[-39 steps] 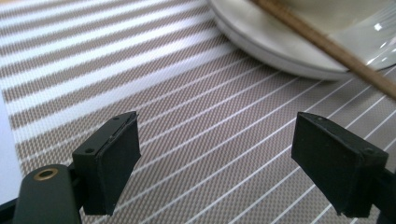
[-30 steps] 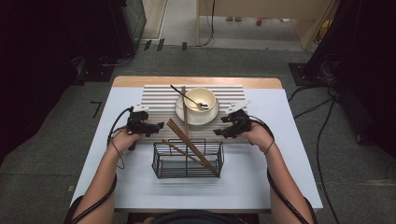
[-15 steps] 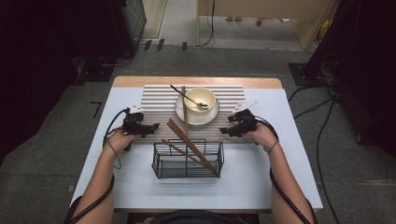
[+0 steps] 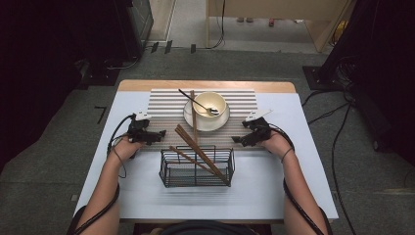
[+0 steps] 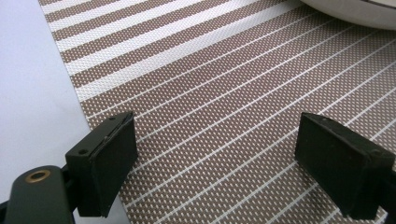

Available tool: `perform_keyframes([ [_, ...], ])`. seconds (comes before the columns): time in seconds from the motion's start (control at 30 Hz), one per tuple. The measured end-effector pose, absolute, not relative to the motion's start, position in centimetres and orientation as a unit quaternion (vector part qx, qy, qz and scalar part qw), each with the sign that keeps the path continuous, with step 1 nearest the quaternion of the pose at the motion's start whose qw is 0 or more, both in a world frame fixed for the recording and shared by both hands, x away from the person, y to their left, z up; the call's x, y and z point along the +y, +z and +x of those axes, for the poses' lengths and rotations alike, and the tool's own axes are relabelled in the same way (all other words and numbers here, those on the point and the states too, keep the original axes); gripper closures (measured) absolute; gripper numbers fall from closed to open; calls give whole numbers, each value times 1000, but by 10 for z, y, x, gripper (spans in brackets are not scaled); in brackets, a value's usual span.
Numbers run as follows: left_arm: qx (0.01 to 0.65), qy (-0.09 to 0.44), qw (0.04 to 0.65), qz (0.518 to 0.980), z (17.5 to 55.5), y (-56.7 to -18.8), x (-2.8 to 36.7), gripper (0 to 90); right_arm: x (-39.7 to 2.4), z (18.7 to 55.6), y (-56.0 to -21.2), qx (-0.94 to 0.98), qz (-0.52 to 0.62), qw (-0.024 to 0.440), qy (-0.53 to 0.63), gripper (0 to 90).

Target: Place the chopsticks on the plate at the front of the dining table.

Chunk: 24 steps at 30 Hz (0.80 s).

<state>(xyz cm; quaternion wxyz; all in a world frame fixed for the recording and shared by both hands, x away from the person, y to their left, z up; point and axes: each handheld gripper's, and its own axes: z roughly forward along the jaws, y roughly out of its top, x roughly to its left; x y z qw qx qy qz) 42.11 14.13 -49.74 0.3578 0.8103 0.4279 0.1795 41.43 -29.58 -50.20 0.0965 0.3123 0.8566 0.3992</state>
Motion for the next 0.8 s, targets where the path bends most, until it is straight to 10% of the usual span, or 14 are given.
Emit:
perform_keyframes([
  [0.8, 426, 184, 355, 812, 421, -498, 140, 130, -290, 411, -503, 865, 302, 118, 382, 107],
])
